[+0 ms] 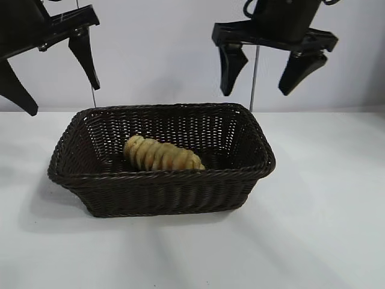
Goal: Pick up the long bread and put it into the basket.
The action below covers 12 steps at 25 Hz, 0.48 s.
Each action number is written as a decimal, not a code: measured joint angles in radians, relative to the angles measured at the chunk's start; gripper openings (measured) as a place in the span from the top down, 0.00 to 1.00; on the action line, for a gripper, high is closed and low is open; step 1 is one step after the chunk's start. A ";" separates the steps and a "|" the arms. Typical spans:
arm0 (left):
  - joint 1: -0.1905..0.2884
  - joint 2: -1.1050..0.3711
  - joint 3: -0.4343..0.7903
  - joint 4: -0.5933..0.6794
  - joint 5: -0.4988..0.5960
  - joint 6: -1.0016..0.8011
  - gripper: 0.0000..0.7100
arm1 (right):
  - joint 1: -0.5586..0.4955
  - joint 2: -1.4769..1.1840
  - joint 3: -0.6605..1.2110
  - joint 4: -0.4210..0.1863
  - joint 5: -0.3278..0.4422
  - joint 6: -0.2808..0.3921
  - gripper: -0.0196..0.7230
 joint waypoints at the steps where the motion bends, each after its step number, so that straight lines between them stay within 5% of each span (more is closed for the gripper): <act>1: 0.000 0.000 0.000 0.000 0.000 0.000 0.13 | -0.006 -0.005 0.000 0.000 0.008 0.000 0.05; 12: 0.000 0.000 0.000 0.000 0.000 0.000 0.13 | -0.042 -0.050 0.000 -0.006 0.063 0.003 0.05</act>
